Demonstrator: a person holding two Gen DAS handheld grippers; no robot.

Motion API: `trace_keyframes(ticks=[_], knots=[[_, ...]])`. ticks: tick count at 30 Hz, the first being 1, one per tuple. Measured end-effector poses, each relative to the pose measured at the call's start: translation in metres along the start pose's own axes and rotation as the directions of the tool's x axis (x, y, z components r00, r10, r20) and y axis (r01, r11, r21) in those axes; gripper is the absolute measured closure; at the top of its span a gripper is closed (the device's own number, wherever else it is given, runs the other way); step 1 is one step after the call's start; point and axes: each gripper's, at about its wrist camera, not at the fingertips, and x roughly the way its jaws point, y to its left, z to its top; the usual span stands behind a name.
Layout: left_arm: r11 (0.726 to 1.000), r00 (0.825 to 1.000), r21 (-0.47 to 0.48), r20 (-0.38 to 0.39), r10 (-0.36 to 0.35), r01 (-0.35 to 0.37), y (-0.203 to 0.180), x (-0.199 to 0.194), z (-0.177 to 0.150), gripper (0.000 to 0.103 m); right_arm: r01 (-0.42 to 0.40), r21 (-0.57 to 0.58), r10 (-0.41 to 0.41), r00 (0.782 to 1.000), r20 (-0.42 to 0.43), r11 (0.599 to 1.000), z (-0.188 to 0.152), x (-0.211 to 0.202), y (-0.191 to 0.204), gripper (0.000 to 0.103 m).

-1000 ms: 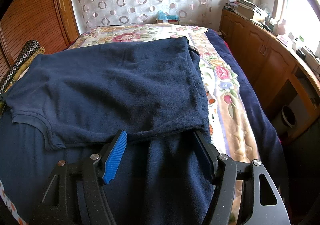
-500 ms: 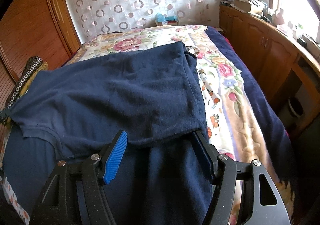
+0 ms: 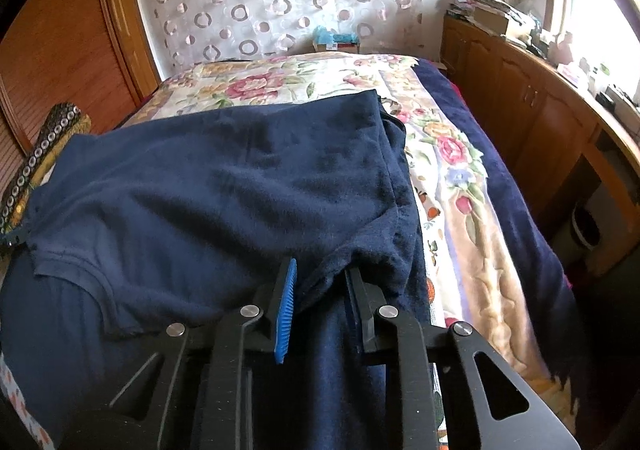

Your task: Fold small clothes

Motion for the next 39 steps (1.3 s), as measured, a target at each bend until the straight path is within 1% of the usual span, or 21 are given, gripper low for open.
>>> trace_keyframes(ticks=[3, 5, 6, 7, 8, 9, 10, 11, 14, 17, 20, 24, 27, 32, 36, 39], knots=[[1.0, 1.0, 0.004, -0.014, 0.005, -0.005, -0.003, 0.005, 0.001, 0.062, -0.001, -0.004, 0.001, 1.0, -0.001, 1.0, 0.0, 0.001, 0.001, 0.082], [1.0, 1.0, 0.0, -0.026, 0.008, -0.008, -0.006, 0.01, 0.002, 0.061, -0.001, -0.01, 0.001, 1.0, 0.0, 1.0, 0.0, 0.002, 0.001, 0.088], [1.0, 1.0, -0.009, -0.03, 0.007, -0.007, -0.006, 0.012, 0.003, 0.061, 0.0, -0.014, 0.0, 1.0, 0.004, 1.0, -0.001, 0.001, 0.001, 0.094], [1.0, 1.0, -0.016, -0.026, 0.002, -0.002, -0.006, 0.013, 0.005, 0.061, 0.002, -0.02, -0.001, 1.0, 0.012, 1.0, -0.001, -0.001, 0.001, 0.096], [1.0, 1.0, -0.02, -0.019, 0.003, -0.003, -0.006, 0.013, 0.006, 0.066, 0.005, -0.027, -0.005, 1.0, 0.029, 1.0, -0.002, -0.004, 0.002, 0.098], [1.0, 1.0, -0.012, -0.005, 0.011, -0.011, -0.007, 0.011, 0.006, 0.075, 0.009, -0.034, -0.008, 0.999, 0.049, 0.999, -0.001, -0.009, 0.003, 0.099], [1.0, 1.0, -0.002, 0.003, 0.017, -0.017, -0.007, 0.009, 0.007, 0.1, 0.013, -0.039, -0.01, 0.998, 0.069, 0.999, -0.001, -0.014, 0.004, 0.1], [0.999, 0.999, 0.015, 0.012, 0.032, -0.032, -0.01, 0.007, 0.008, 0.101, 0.012, -0.041, -0.008, 0.996, 0.094, 0.999, 0.0, -0.02, 0.004, 0.1], [0.998, 0.997, 0.046, 0.069, 0.037, -0.04, -0.014, -0.006, 0.008, 0.102, 0.002, -0.044, 0.005, 0.987, 0.161, 0.999, 0.003, -0.041, 0.006, 0.1], [1.0, 0.99, 0.027, 0.141, 0.008, -0.012, -0.011, -0.033, 0.009, 0.102, -0.012, -0.045, 0.022, 0.976, 0.218, 0.999, 0.007, -0.061, 0.007, 0.1], [1.0, 0.978, 0.017, 0.209, -0.011, 0.007, -0.006, -0.063, 0.009, 0.102, -0.027, -0.05, 0.039, 0.964, 0.262, 0.998, 0.007, -0.082, 0.008, 0.101], [0.999, 0.962, 0.025, 0.27, -0.036, 0.03, -0.003, -0.098, 0.004, 0.102, -0.051, -0.058, 0.066, 0.951, 0.304, 0.997, -0.002, -0.111, 0.007, 0.101], [0.998, 0.955, 0.03, 0.291, -0.055, 0.048, 0.0, -0.117, -0.002, 0.102, -0.06, -0.071, 0.079, 0.946, 0.315, 0.996, -0.021, -0.129, 0.002, 0.101], [0.997, 0.952, 0.043, 0.296, -0.079, 0.07, 0.006, -0.135, -0.021, 0.102, -0.077, -0.092, 0.1, 0.952, 0.291, 0.993, -0.061, -0.148, -0.005, 0.1], [0.996, 0.952, 0.056, 0.295, -0.085, 0.071, 0.004, -0.142, -0.033, 0.102, -0.088, -0.097, 0.112, 0.956, 0.27, 0.991, -0.074, -0.158, -0.013, 0.1], [0.996, 0.954, 0.074, 0.291, -0.068, 0.048, 0.001, -0.146, -0.042, 0.102, -0.1, -0.093, 0.121, 0.957, 0.264, 0.991, -0.079, -0.168, -0.014, 0.1]])
